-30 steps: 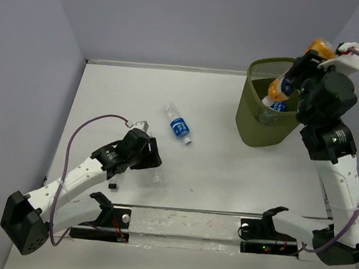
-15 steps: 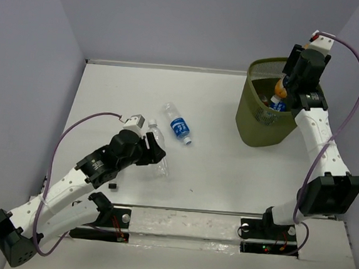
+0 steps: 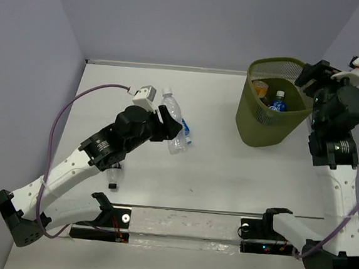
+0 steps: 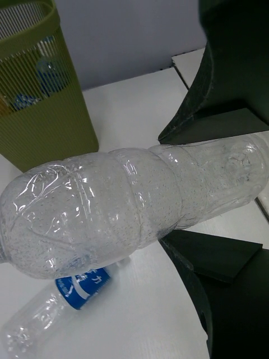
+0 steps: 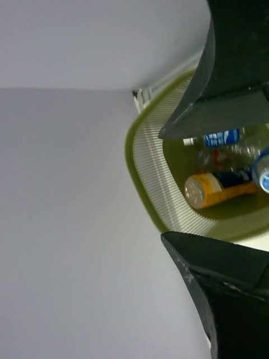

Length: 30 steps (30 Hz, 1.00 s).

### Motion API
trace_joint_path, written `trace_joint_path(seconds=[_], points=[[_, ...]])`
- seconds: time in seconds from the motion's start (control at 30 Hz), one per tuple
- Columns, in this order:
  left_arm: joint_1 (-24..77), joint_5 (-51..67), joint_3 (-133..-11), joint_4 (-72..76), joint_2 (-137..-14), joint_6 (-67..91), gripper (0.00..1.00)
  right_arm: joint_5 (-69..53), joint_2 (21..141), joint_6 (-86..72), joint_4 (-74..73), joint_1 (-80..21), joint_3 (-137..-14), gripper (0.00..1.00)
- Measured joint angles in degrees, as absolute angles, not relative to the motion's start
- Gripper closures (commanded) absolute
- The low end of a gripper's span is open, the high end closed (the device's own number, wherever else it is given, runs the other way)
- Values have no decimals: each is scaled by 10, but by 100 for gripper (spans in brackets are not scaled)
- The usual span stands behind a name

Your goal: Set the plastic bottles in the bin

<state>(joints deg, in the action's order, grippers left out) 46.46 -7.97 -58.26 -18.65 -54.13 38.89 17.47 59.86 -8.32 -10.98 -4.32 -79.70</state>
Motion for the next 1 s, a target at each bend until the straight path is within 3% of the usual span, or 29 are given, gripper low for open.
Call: trace_joint_path(seconds=[0.03,0.07,0.37,0.57,0.7,0.9,0.97,1.0], points=[[467,-84,-602,-187,-553,386,66,162,585,-93,-115,-43,-794,71],[470,-89,-629,-183,-573,383,67,143,569,-106,-116,-43,-784,100],[521,-151,-892,-137,-752,329,68,-153,344,-276,-129,-42,-476,100],[542,-183,-1054,-99,-891,295,68,-238,198,-348,-164,-42,-301,100],[546,-199,-1198,-67,-1018,279,68,-276,145,-371,-187,-42,-239,100],[554,-211,-1294,26,-1158,270,67,-323,110,-373,-216,-42,-216,100],[557,-213,-1340,47,-1211,267,64,-335,100,-373,-219,-42,-216,100],[559,-213,-1375,57,-1244,264,50,-340,96,-373,-220,-42,-216,100]])
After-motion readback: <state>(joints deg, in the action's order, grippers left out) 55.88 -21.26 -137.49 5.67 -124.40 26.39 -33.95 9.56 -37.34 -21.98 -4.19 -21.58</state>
